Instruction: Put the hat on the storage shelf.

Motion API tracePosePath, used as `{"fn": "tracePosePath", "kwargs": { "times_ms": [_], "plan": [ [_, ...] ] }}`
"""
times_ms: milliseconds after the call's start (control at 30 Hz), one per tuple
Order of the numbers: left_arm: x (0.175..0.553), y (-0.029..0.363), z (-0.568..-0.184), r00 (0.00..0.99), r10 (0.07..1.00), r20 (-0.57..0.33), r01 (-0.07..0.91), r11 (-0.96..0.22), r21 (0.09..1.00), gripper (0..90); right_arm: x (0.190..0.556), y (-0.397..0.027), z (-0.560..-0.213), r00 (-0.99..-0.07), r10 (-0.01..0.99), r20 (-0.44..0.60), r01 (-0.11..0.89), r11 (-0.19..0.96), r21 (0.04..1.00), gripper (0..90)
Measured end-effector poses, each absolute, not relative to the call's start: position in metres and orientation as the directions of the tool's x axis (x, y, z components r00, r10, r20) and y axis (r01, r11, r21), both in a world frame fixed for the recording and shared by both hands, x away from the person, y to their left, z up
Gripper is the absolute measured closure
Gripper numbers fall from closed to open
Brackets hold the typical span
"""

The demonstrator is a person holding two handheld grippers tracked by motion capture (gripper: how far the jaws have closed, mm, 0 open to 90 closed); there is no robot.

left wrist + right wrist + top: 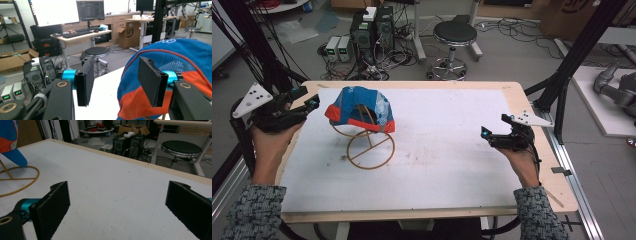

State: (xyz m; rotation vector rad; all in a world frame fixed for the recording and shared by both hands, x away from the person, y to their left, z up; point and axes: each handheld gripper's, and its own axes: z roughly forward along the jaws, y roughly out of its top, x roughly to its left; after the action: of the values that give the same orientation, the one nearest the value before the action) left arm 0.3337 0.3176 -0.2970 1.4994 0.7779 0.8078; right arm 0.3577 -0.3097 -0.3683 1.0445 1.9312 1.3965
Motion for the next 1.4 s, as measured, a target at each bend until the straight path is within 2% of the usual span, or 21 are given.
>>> {"fn": "tracePosePath", "kwargs": {
  "times_ms": [400, 600, 1067, 1333, 1400],
  "plan": [
    [0.334, 0.325, -0.313, 0.505, 0.863, 0.010, 0.066, -0.051, 0.997, 39.5, 0.360, -0.310, -0.369, -0.558, 0.830, 0.026, 0.282, 0.160, 0.946, 5.3],
    [0.333, 0.328, -0.319, 0.479, 0.878, 0.000, 0.086, -0.047, 0.995, 30.9, 0.362, -0.309, -0.370, -0.561, 0.827, 0.021, 0.278, 0.164, 0.946, 5.2],
    [0.335, 0.334, -0.339, 0.458, 0.886, -0.065, 0.157, -0.009, 0.988, 18.8, 0.364, -0.311, -0.371, -0.564, 0.825, 0.024, 0.285, 0.167, 0.944, 5.0],
    [0.336, 0.335, -0.352, 0.387, 0.920, -0.063, 0.234, -0.032, 0.972, 14.8, 0.365, -0.311, -0.372, -0.559, 0.829, 0.023, 0.293, 0.172, 0.940, 4.7],
    [0.335, 0.334, -0.357, 0.370, 0.928, -0.036, 0.251, -0.063, 0.966, 14.6, 0.364, -0.311, -0.372, -0.557, 0.830, 0.023, 0.295, 0.172, 0.940, 4.7]
  ]
}}
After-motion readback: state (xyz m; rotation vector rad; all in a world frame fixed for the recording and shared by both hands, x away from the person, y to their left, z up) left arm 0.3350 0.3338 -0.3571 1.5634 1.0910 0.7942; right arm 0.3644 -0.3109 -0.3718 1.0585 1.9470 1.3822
